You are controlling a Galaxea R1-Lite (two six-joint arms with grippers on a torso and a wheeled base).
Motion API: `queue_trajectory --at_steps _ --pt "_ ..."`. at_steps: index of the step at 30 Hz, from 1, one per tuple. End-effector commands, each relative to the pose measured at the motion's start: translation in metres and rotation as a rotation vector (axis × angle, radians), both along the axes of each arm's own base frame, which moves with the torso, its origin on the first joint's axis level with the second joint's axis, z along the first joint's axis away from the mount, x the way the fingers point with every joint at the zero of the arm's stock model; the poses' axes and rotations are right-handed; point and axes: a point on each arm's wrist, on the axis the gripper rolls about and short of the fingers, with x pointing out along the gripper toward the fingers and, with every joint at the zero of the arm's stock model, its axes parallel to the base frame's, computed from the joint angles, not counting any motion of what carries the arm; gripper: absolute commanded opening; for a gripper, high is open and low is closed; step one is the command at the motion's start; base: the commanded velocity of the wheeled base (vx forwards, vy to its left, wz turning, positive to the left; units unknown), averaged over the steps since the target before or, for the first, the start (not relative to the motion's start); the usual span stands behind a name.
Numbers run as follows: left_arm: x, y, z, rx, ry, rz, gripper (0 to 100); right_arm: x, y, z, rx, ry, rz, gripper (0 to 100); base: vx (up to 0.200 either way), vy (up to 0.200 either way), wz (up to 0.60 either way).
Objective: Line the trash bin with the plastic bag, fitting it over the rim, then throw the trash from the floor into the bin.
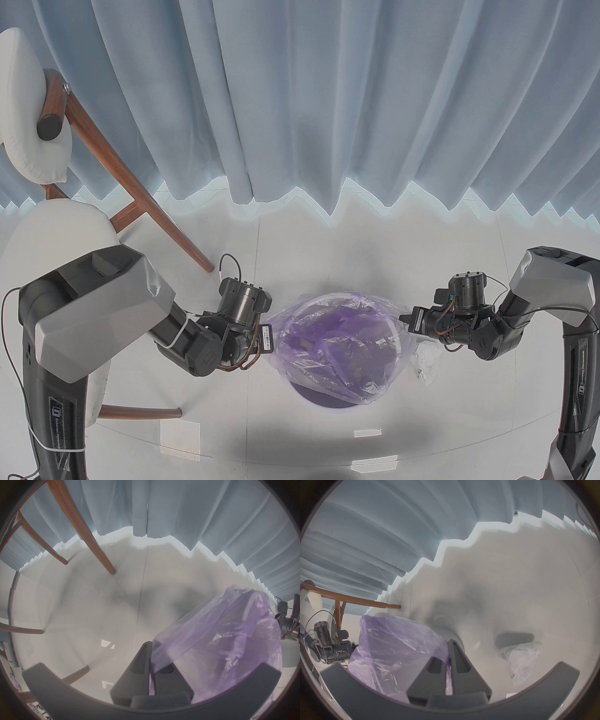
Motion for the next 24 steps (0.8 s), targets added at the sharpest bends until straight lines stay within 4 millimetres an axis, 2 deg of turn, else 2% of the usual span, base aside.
queue_trajectory --at_steps 1,7,11,16,17,19,20,24 --pt "-0.018 0.002 0.003 0.011 0.022 -0.017 0 -0.011 -0.002 0.004 -0.005 0.006 0.004 0 0.000 0.000 0.00" --pt "-0.034 0.011 -0.009 0.024 0.049 -0.017 0 -0.024 -0.005 -0.003 -0.018 0.022 0.010 0 0.000 0.000 0.00" --pt "-0.036 0.009 -0.012 0.003 0.003 -0.026 0 -0.031 -0.006 -0.007 -0.031 -0.001 0.021 0 0.000 0.000 0.00" --pt "-0.037 0.006 -0.018 -0.012 -0.029 -0.030 0 -0.030 -0.006 -0.007 -0.036 -0.030 0.027 0 0.000 0.000 0.00" --pt "-0.039 0.007 -0.017 -0.015 -0.031 -0.033 0 -0.030 -0.007 -0.007 -0.036 -0.030 0.027 100 0.000 0.000 0.00" --pt "-0.040 0.007 -0.017 -0.017 -0.033 -0.036 0 -0.031 -0.007 -0.007 -0.036 -0.030 0.027 100 0.000 0.000 0.00" --pt "-0.040 0.007 -0.017 -0.017 -0.033 -0.036 100 -0.031 -0.007 -0.007 -0.036 -0.030 0.027 100 0.000 0.000 0.00" --pt "-0.050 0.012 0.001 -0.046 -0.075 -0.038 100 -0.038 -0.011 0.004 -0.032 -0.043 0.018 100 0.000 0.000 0.00"
